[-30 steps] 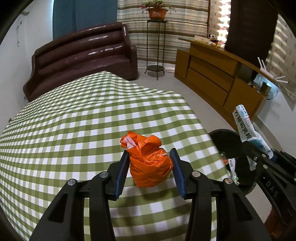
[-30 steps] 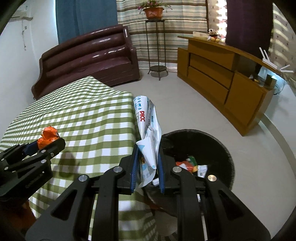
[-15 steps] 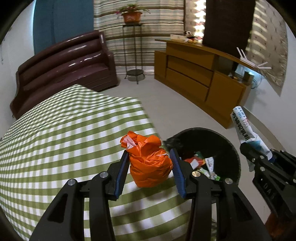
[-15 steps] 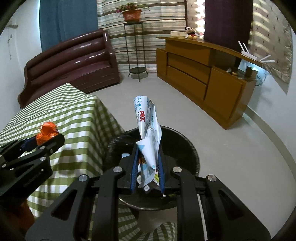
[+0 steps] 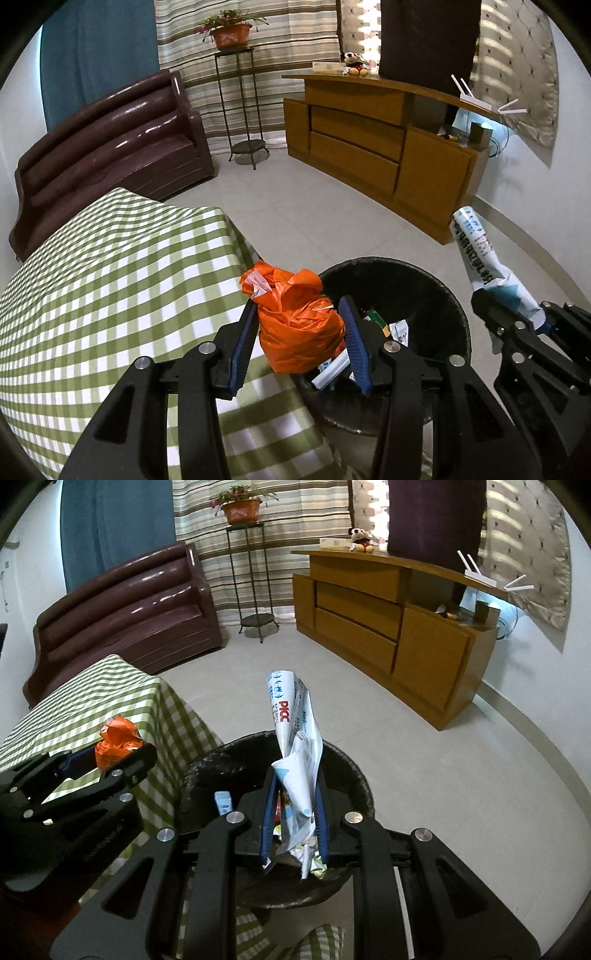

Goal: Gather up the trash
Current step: 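Carry the orange bag and the box over the black bin, then open both grippers to drop the bag and box into the bin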

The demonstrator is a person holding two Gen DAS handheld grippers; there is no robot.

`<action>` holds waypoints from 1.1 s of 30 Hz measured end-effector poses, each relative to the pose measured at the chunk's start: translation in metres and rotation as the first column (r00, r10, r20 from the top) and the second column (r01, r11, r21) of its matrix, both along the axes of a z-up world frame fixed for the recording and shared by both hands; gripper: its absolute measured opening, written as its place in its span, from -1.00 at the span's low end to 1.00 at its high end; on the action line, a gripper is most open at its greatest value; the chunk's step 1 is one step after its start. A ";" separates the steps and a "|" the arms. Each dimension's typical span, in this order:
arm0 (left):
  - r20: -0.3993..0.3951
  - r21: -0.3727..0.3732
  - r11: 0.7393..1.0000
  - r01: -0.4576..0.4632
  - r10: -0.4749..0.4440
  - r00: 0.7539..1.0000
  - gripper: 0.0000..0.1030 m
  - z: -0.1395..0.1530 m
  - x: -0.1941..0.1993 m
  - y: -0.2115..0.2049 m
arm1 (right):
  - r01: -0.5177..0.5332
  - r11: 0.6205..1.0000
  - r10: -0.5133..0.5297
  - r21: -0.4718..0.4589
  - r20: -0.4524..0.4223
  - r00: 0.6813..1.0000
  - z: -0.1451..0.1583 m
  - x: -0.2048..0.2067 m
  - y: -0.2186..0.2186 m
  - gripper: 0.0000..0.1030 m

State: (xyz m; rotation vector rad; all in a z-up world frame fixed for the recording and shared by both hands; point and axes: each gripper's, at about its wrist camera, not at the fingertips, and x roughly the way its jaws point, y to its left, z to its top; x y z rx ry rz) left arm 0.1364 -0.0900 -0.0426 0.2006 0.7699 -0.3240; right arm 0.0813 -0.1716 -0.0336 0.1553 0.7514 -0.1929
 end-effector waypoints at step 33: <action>0.030 -0.022 0.999 -0.041 0.041 0.999 0.36 0.013 -0.014 0.012 | 0.078 0.997 -0.077 -0.019 0.049 0.996 0.009 -0.016 -0.010 0.10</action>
